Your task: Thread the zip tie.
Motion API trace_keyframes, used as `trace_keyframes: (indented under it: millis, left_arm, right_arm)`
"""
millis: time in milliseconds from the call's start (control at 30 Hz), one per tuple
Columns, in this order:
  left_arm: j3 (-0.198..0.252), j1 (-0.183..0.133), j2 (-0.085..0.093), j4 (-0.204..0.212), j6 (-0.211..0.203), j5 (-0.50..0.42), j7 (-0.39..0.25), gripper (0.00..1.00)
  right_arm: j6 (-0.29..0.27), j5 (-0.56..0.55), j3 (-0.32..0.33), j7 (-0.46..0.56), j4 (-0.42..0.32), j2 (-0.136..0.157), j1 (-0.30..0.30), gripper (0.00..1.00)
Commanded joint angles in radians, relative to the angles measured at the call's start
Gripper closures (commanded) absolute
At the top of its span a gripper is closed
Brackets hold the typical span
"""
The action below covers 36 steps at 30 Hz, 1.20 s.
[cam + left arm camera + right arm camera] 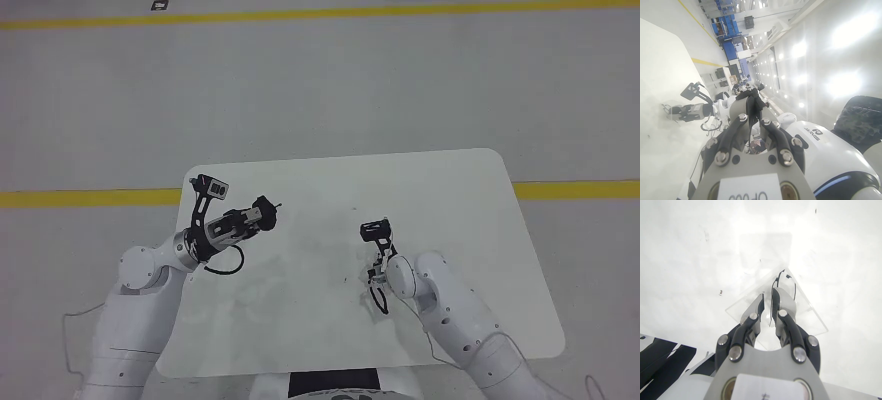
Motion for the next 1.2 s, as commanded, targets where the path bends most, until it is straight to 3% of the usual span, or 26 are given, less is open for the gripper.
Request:
trace_keyframes:
  millis: [0, 33, 367, 433, 500, 933, 1167]
  left_arm:
    - [0.000, 0.000, 0.000, 0.000, 0.000, 0.000, 0.000, 1.00]
    - [0.000, 0.000, 0.000, 0.000, 0.000, 0.000, 0.000, 1.00]
    - [0.000, 0.000, 0.000, 0.000, 0.000, 0.000, 0.000, 1.00]
    - [0.000, 0.000, 0.000, 0.000, 0.000, 0.000, 0.000, 1.00]
    - [0.000, 0.000, 0.000, 0.000, 0.000, 0.000, 0.000, 1.00]
    - [0.000, 0.000, 0.000, 0.000, 0.000, 0.000, 0.000, 1.00]
    - [0.000, 0.000, 0.000, 0.000, 0.000, 0.000, 0.000, 1.00]
  right_arm:
    - [0.000, -0.007, 0.004, 0.004, -0.009, -0.002, -0.005, 0.96]
    - [0.000, -0.009, 0.006, 0.006, -0.014, -0.002, -0.007, 1.00]
    - [-0.001, -0.026, 0.019, 0.018, -0.049, -0.005, -0.023, 1.00]
    - [-0.007, -0.026, 0.020, 0.020, -0.042, -0.005, -0.022, 1.00]
    - [-0.010, -0.023, 0.019, 0.018, -0.034, -0.006, -0.020, 0.90]
    - [-0.023, -0.019, 0.011, 0.013, -0.002, -0.012, -0.007, 0.95]
    - [-0.024, -0.022, 0.009, 0.012, 0.008, -0.014, -0.003, 0.93]
